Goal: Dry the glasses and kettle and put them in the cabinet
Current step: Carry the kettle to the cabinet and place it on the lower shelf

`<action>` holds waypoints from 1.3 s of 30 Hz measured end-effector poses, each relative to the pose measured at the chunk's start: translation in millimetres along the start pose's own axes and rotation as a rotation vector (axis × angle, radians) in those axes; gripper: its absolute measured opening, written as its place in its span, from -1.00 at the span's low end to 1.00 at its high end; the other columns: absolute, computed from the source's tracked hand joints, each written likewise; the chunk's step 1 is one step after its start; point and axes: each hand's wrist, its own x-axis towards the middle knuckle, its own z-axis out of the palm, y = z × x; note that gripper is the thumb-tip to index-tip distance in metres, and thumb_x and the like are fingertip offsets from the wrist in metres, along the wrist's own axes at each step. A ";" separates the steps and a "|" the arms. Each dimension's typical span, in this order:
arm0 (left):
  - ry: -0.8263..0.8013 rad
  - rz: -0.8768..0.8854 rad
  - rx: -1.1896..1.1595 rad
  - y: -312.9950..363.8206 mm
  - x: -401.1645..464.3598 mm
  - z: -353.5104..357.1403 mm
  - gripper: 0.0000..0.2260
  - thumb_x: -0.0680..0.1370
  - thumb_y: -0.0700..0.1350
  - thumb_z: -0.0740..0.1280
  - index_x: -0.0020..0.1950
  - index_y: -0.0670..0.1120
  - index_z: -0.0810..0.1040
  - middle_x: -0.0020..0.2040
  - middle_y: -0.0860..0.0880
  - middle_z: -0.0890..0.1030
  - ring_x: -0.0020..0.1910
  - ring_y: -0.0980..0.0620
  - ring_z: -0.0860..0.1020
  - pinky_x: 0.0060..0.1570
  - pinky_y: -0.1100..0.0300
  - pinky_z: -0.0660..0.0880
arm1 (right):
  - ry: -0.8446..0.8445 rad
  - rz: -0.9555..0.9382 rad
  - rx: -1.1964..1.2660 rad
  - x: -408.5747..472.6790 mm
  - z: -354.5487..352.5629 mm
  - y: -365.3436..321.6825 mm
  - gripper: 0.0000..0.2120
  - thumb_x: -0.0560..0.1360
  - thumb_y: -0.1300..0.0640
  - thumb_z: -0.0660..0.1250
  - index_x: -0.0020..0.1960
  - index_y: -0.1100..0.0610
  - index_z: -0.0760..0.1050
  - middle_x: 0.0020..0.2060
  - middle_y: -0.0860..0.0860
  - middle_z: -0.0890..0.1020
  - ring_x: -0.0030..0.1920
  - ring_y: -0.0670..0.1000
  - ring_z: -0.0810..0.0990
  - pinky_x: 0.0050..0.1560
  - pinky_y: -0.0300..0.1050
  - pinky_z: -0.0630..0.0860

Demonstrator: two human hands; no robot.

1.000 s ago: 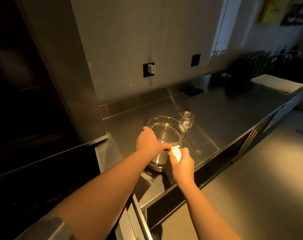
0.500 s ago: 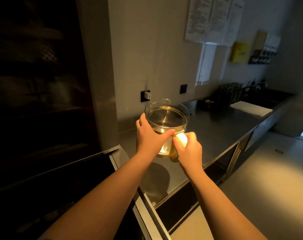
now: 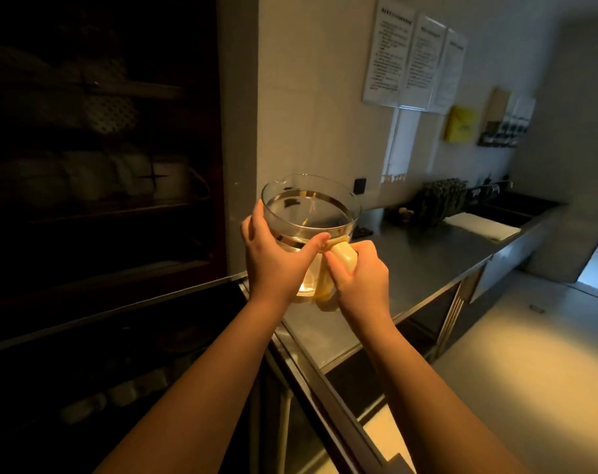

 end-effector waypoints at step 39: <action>0.171 -0.240 0.381 -149.1 -161.2 -203.7 -0.19 0.40 0.08 0.48 0.53 0.14 0.10 0.49 0.07 0.21 0.43 0.06 0.27 0.27 0.09 0.38 | -0.474 0.307 0.294 -204.8 178.3 16.9 -0.73 0.52 -0.04 0.32 0.10 0.11 0.42 -0.12 -0.09 0.52 -0.15 -0.12 0.53 -0.33 -0.32 0.39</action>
